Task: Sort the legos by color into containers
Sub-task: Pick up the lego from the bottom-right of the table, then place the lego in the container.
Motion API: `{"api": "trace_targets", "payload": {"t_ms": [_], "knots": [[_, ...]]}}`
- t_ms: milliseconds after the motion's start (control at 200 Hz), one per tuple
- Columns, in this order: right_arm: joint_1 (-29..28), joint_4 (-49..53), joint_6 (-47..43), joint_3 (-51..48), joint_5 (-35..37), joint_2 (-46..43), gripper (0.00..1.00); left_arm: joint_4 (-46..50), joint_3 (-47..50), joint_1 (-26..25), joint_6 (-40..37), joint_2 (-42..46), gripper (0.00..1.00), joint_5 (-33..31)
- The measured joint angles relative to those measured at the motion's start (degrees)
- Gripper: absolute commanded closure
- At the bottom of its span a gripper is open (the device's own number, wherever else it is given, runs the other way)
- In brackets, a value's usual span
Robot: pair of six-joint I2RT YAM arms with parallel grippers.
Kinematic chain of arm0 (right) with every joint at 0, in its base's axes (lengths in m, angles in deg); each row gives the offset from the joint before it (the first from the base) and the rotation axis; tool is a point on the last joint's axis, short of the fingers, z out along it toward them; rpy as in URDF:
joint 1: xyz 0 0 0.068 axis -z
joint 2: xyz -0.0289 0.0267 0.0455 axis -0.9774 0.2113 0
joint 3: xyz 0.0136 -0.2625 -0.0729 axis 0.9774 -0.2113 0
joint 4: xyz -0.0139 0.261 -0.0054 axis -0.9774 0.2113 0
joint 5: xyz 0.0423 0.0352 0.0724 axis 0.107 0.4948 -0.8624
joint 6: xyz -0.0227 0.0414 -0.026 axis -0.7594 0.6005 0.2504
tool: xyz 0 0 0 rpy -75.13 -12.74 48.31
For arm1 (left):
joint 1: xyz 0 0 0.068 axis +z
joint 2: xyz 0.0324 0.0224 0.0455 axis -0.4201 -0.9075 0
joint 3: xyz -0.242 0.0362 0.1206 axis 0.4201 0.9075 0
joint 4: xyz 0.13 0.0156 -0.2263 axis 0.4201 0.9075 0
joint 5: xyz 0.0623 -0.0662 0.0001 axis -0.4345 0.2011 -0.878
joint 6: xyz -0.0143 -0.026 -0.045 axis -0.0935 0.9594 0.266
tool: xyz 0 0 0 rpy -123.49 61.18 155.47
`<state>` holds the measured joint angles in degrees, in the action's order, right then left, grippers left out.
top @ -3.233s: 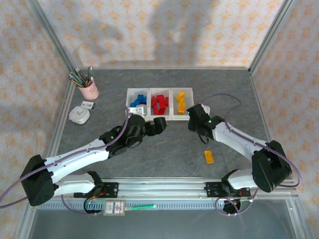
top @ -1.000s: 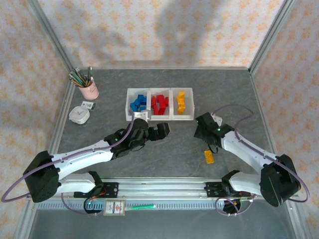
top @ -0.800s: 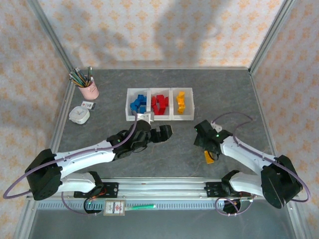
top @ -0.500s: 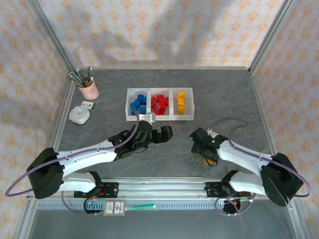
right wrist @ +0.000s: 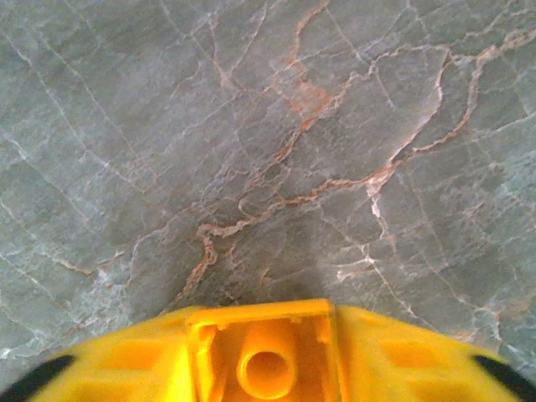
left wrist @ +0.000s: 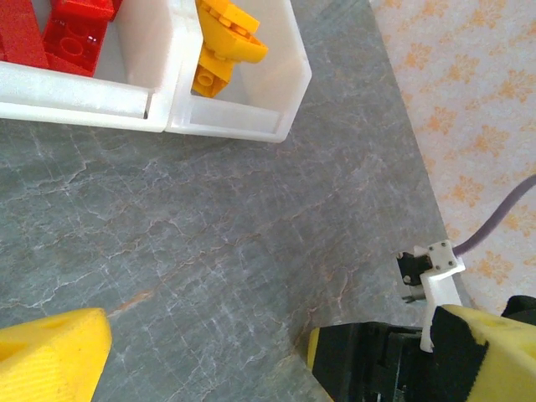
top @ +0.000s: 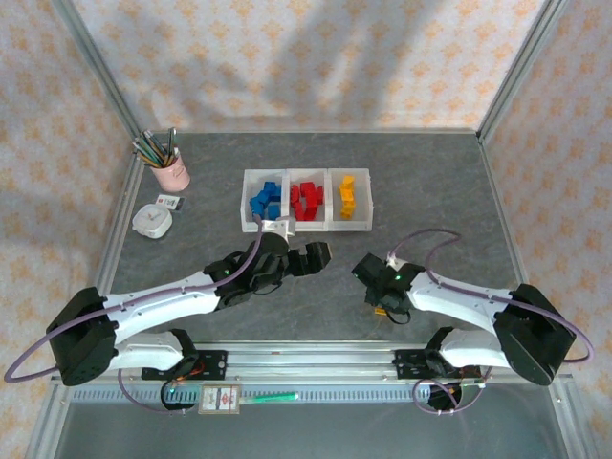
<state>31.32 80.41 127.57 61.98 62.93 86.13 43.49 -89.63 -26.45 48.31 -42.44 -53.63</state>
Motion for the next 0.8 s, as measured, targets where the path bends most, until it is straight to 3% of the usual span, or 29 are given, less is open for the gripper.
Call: {"api": "trace_targets", "payload": {"t_ms": [245, 380, 621, 801], "knots": [[0.02, -0.17, -2.14, 0.52, 0.50, -0.74, 0.70, 0.07, 0.00, 0.00, 0.00, 0.07, 0.01, -0.04], [0.68, 0.20, -5.35, 5.44, 1.88, -0.74, 0.69, 0.57, -0.09, 0.00, -0.48, 0.98, 0.01, -0.28], [8.44, -2.67, -14.43, 19.50, 4.13, 2.93, 0.68, 3.96, -2.38, 1.70, -2.43, 3.93, 0.01, -2.51], [13.62, -5.88, -20.65, 30.25, 4.24, 12.22, 0.69, 4.83, -3.13, 5.51, -3.67, 6.64, 0.01, -3.13]]}}
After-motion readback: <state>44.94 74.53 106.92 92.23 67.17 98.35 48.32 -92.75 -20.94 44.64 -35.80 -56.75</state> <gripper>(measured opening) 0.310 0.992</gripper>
